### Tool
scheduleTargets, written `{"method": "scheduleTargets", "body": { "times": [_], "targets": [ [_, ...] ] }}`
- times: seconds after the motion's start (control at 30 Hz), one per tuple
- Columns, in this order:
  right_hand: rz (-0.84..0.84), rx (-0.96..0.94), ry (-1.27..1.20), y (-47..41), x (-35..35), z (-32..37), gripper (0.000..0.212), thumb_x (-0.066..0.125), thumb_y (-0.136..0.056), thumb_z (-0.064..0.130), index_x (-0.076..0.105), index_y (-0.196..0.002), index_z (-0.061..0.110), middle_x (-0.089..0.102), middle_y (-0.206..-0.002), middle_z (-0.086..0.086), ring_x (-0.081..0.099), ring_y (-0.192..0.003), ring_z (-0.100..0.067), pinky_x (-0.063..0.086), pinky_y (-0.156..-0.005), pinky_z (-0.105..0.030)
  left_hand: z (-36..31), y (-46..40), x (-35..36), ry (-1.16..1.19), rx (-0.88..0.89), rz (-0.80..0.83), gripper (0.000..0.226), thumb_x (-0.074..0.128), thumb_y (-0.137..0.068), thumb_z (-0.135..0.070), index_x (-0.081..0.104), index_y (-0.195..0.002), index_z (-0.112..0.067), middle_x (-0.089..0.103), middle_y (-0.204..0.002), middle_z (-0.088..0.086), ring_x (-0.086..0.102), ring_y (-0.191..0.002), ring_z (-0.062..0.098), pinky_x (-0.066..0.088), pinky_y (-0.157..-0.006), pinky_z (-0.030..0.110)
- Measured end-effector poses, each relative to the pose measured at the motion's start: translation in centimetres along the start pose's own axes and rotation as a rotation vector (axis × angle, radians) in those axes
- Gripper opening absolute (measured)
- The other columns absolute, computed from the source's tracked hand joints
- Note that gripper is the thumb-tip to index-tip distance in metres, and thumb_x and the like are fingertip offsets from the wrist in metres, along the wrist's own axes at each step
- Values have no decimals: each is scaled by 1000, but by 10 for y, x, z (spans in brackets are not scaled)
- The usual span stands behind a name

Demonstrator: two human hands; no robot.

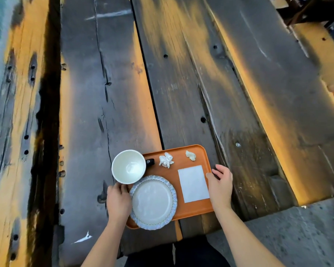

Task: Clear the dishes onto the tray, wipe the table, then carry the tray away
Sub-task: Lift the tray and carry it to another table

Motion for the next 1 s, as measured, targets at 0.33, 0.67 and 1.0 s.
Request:
{"method": "scheduleTargets", "body": {
  "times": [0.33,0.67,1.0],
  "targets": [
    [238,151,159,24,-7,11,35,65,-91,39,54,-122,29,55,-125,4,62,-99,-13,57,-89,-40,-21,29,-37,156,21,40,26,41,-106,-16,54,-129,-21,59,-117,-1,53,-114,26,42,-92,42],
    [622,138,75,49,-35,67,63,60,-73,82,56,-121,42,72,-113,13,72,-103,-15,58,-92,-46,-55,60,-78,255,112,102,23,43,-108,-26,59,-124,-26,67,-114,-5,60,-113,24,48,-96,48],
    [776,-52,139,70,-44,114,47,62,-86,63,52,-123,38,70,-115,9,72,-102,-16,59,-90,-47,-50,135,-113,495,78,-28,30,39,-110,-35,58,-132,-29,66,-121,-9,62,-115,15,49,-102,47]
  ]
}}
Point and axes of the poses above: each hand's wrist, its own y-axis away from the middle knuckle, its own x-axis out of the palm, z = x × y, the point moved 5 cm from there along -y, towards the middle knuckle
